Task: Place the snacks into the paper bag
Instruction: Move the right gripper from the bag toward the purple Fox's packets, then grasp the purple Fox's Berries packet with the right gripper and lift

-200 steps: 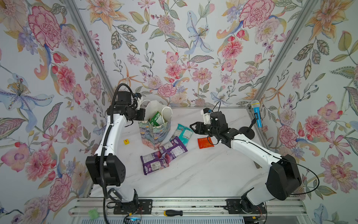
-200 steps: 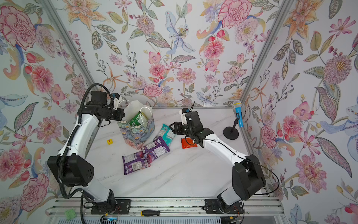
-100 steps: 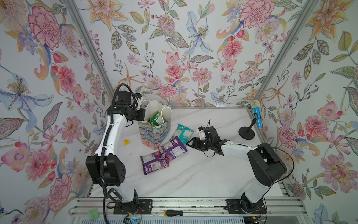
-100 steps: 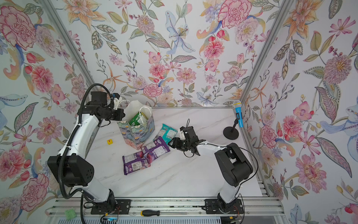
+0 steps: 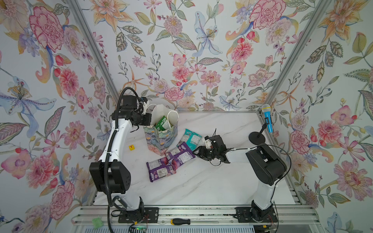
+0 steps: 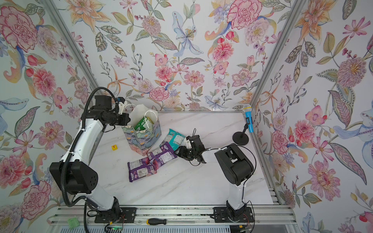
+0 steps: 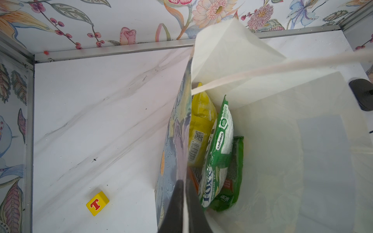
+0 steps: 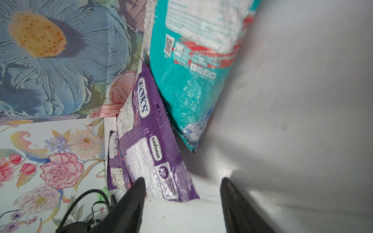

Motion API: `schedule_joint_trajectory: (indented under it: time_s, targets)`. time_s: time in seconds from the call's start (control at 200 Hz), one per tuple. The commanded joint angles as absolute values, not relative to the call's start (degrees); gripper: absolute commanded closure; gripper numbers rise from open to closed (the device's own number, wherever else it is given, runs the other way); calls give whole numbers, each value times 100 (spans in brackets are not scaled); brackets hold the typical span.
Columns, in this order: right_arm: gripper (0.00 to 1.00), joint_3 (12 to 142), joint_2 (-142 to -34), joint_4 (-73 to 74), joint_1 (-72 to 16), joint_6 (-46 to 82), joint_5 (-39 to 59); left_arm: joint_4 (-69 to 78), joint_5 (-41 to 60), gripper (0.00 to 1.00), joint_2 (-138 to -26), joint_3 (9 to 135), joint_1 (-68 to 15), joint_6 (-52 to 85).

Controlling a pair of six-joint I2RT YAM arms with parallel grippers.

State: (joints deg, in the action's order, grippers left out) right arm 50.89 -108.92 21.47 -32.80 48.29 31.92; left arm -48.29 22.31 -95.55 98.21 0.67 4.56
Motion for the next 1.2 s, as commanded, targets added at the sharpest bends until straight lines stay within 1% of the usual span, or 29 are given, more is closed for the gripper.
schedule_joint_trajectory:
  time_s: [0.0, 0.26, 0.5, 0.605, 0.666, 0.736, 0.821, 0.991, 1.196]
  targets:
    - [39, 5193, -11107, 2492, -3323, 5063, 3360, -4810, 2321, 94, -9382, 9756, 18, 505]
    - [44, 5229, -11208, 2976, -3443, 5404, 3633, -4808, 2329, 94, -9378, 9765, 18, 497]
    - [47, 5223, -11149, 3159, -3573, 5534, 3645, -4810, 2338, 94, -9365, 9765, 15, 505]
    - [52, 5240, -11127, 3280, -3582, 5598, 3674, -4808, 2336, 94, -9358, 9765, 18, 501]
    - [56, 5268, -11118, 3298, -3579, 5609, 3696, -4808, 2336, 94, -9360, 9769, 18, 505]
    - [70, 5300, -11101, 3305, -3577, 5609, 3713, -4808, 2338, 94, -9360, 9765, 22, 508]
    - [83, 5322, -11049, 3308, -3577, 5603, 3726, -4803, 2342, 94, -9360, 9756, 20, 501]
    - [100, 5374, -10846, 3276, -3586, 5607, 3805, -4807, 2332, 94, -9359, 9756, 18, 501]
    - [100, 5646, -10301, 2906, -3647, 5554, 3858, -4808, 2338, 94, -9367, 9764, 18, 503]
